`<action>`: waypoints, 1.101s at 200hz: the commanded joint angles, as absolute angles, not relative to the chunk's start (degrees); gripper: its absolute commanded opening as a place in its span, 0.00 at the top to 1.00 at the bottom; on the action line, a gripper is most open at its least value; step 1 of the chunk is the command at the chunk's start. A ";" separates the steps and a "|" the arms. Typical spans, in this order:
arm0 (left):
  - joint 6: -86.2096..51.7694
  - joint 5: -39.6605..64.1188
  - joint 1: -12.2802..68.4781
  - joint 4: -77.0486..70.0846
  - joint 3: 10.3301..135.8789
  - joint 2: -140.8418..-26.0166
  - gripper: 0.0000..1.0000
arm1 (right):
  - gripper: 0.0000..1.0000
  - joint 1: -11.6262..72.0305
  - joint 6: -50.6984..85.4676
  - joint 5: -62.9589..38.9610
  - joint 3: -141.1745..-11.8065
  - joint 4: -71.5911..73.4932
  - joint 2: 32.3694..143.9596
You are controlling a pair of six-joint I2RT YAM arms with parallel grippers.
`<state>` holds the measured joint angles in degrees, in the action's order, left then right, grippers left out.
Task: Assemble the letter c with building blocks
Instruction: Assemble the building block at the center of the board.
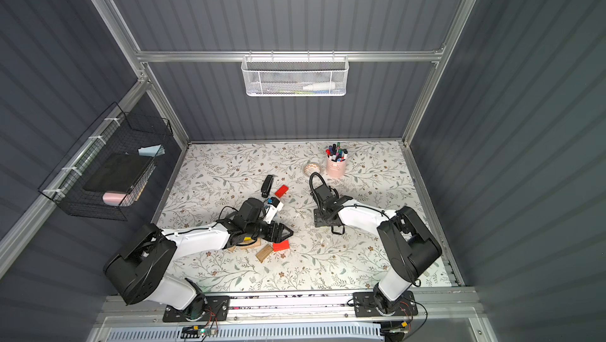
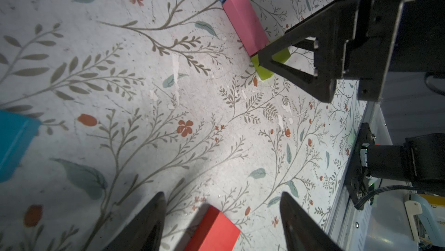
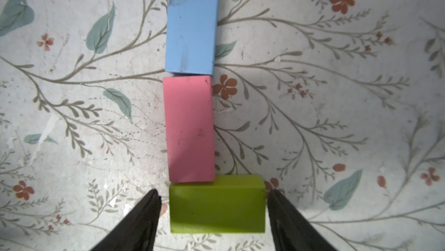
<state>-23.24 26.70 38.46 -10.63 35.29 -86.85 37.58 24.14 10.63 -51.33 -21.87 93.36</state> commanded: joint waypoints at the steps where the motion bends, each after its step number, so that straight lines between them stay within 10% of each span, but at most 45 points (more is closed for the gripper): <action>1: -21.94 27.51 37.97 -10.86 35.88 -87.63 0.27 | 0.26 37.30 24.25 11.43 -52.21 -22.70 91.79; 220: -24.54 13.37 37.75 4.41 37.42 -74.40 0.27 | 0.40 35.00 29.94 -7.68 -46.89 -21.89 75.35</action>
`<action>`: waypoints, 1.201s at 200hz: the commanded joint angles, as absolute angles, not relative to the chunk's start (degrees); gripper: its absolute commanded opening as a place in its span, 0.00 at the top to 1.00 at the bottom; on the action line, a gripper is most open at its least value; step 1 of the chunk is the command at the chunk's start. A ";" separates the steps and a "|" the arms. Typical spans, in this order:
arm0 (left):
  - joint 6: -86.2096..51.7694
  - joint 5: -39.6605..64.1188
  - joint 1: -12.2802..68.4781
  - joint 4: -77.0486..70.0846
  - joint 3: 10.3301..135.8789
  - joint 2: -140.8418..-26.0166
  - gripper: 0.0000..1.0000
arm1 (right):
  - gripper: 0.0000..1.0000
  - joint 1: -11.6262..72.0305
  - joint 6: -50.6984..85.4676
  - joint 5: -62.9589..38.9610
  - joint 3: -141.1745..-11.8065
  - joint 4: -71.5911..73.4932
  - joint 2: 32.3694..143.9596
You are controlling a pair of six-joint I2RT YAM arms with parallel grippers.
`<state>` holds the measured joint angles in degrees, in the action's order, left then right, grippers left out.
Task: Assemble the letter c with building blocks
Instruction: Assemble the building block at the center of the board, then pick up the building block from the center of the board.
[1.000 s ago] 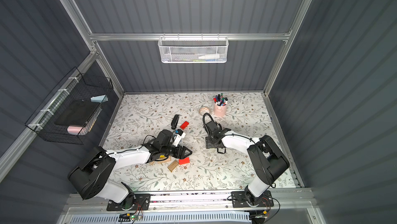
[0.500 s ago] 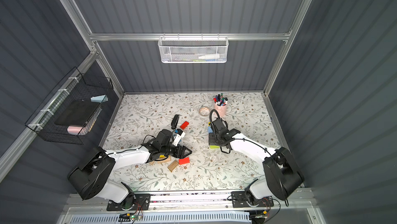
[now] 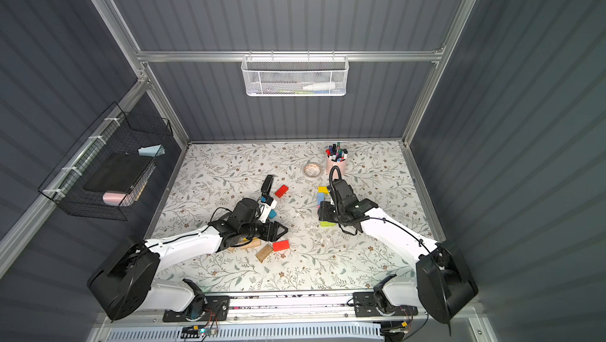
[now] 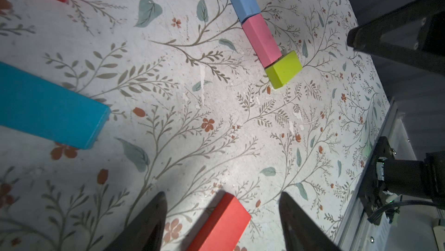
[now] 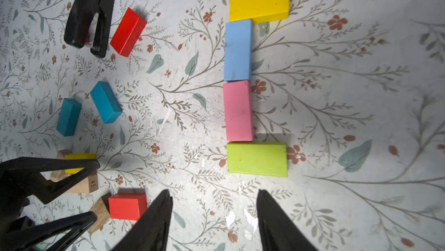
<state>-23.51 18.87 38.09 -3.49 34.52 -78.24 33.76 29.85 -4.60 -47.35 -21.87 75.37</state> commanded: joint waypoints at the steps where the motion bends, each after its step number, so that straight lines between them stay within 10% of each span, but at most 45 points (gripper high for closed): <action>1: -24.62 13.19 37.73 4.75 37.52 -74.29 0.27 | 0.40 35.03 29.91 -7.71 -46.91 -21.89 75.38; 143: -29.27 -0.47 31.88 27.08 44.97 -72.88 0.22 | 0.42 39.20 26.36 -8.44 -48.87 -22.21 78.23; 240: -25.67 -2.64 22.09 24.18 47.02 -82.51 0.38 | 0.46 39.20 23.53 -7.70 -49.48 -22.21 78.66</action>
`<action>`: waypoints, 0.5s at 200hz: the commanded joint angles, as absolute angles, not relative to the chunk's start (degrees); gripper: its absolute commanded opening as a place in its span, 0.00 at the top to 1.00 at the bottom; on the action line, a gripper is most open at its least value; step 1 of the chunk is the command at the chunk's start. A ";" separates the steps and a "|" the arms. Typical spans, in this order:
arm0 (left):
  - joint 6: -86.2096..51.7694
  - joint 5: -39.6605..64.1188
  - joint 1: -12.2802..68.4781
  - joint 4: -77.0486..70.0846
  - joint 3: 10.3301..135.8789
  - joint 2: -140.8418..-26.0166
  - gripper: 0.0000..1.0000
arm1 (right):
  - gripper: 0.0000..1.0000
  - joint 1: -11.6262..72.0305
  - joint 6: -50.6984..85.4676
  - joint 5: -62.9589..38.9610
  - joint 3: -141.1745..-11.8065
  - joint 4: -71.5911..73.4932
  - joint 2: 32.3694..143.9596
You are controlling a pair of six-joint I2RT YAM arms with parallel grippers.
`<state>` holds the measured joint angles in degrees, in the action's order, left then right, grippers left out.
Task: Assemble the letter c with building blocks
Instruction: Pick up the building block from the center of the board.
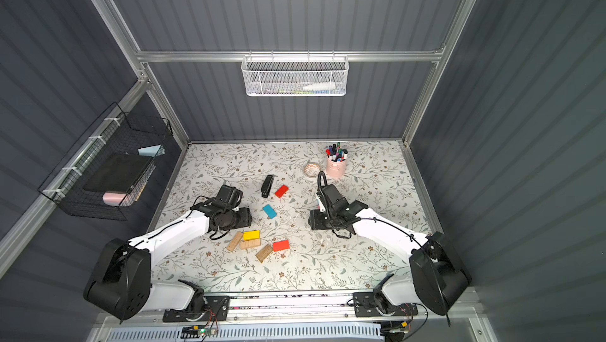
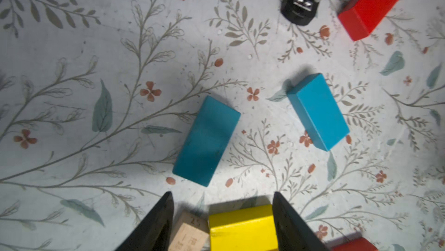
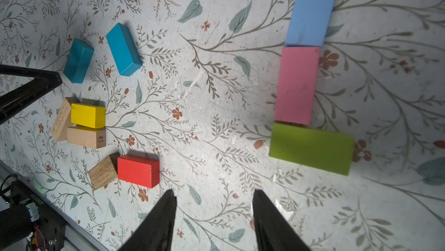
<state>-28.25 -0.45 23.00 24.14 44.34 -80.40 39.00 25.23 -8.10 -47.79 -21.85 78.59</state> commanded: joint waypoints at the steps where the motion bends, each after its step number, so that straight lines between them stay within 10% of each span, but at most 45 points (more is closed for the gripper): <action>1: -25.58 -2.64 22.07 24.13 47.07 -82.65 0.38 | 0.46 39.20 23.54 -7.63 -49.52 -22.22 78.66; 100: -23.29 -3.20 21.41 21.98 48.96 -89.49 0.40 | 0.46 39.20 23.35 -6.83 -49.83 -22.41 77.26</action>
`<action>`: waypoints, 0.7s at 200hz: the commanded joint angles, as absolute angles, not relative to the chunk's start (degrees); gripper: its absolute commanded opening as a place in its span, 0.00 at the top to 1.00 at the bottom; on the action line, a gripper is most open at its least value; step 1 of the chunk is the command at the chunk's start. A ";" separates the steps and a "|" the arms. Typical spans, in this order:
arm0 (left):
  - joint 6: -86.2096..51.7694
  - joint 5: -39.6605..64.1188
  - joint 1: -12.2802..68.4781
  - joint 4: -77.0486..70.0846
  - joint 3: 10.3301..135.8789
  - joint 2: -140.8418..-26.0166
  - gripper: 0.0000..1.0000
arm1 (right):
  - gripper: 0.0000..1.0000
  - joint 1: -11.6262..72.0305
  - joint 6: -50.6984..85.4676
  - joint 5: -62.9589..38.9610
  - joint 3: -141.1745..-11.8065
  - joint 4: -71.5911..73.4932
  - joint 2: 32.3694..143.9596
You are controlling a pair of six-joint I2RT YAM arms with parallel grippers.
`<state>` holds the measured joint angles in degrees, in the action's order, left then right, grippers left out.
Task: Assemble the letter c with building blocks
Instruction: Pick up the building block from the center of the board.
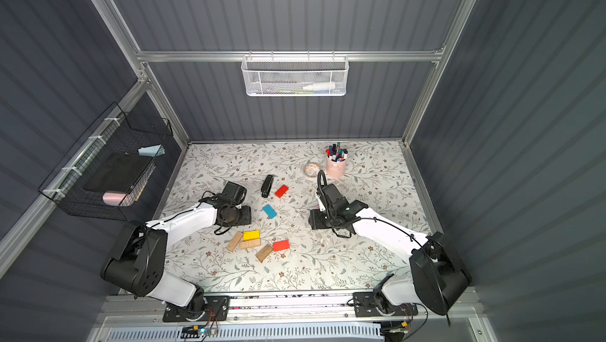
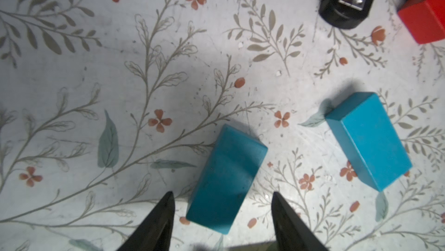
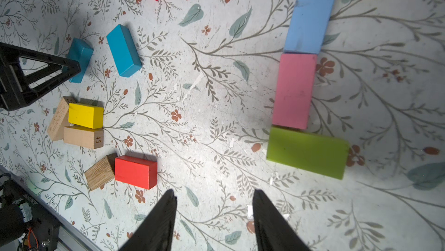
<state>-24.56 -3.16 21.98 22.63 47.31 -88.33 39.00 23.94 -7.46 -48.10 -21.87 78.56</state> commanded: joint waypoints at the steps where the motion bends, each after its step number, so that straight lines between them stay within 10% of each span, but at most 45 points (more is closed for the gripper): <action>1: -23.29 -3.18 21.43 21.97 49.00 -89.52 0.40 | 0.46 39.20 23.32 -6.80 -49.83 -22.41 77.26; 140: -21.07 1.84 20.39 19.43 49.72 -92.70 0.71 | 0.49 38.37 24.87 -6.01 -49.40 -21.59 76.41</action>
